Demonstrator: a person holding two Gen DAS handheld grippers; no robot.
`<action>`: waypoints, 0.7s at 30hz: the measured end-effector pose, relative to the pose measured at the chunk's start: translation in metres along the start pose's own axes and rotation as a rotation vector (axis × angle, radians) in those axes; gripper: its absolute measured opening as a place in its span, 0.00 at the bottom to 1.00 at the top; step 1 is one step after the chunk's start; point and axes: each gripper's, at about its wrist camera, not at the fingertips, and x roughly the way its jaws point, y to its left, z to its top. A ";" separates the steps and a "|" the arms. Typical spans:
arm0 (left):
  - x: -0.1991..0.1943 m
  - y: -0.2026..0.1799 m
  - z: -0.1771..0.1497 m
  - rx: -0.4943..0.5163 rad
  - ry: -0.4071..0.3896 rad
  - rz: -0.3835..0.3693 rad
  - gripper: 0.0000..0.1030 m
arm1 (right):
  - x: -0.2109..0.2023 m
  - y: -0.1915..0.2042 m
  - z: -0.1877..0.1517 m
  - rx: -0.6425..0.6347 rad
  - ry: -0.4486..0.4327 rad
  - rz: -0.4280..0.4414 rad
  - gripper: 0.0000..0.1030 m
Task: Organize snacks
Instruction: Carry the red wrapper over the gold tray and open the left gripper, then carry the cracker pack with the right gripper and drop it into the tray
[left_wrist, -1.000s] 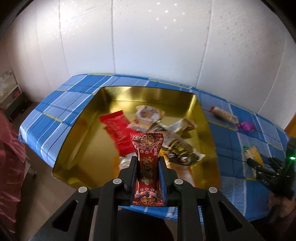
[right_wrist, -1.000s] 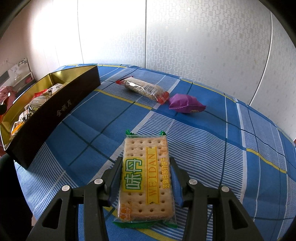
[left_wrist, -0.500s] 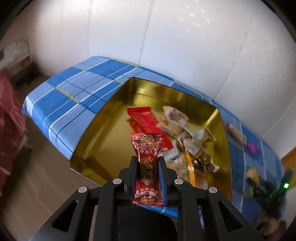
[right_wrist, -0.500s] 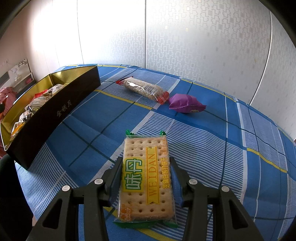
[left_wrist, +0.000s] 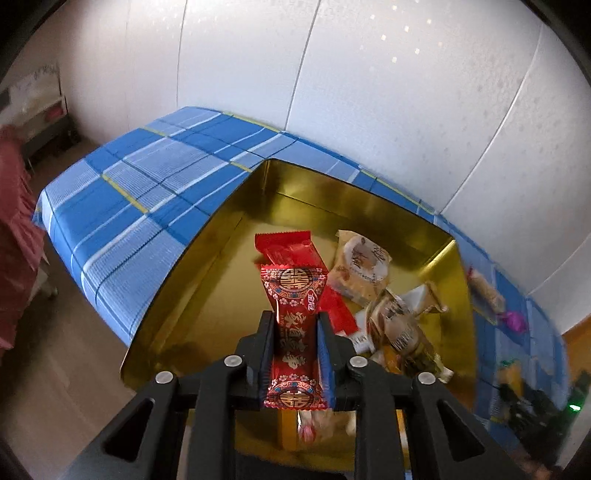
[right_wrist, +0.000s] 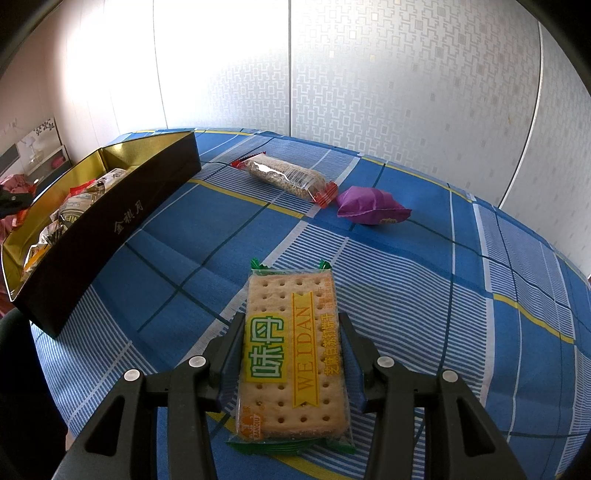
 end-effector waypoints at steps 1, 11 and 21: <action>0.004 0.000 0.001 -0.001 0.000 0.014 0.23 | 0.000 0.000 0.000 0.000 0.000 0.000 0.46; 0.029 -0.002 -0.013 0.031 0.050 0.054 0.24 | 0.000 -0.001 0.000 0.000 0.000 0.001 0.46; -0.001 -0.019 -0.030 0.073 0.011 0.110 0.29 | 0.000 0.000 0.000 -0.001 0.000 -0.002 0.46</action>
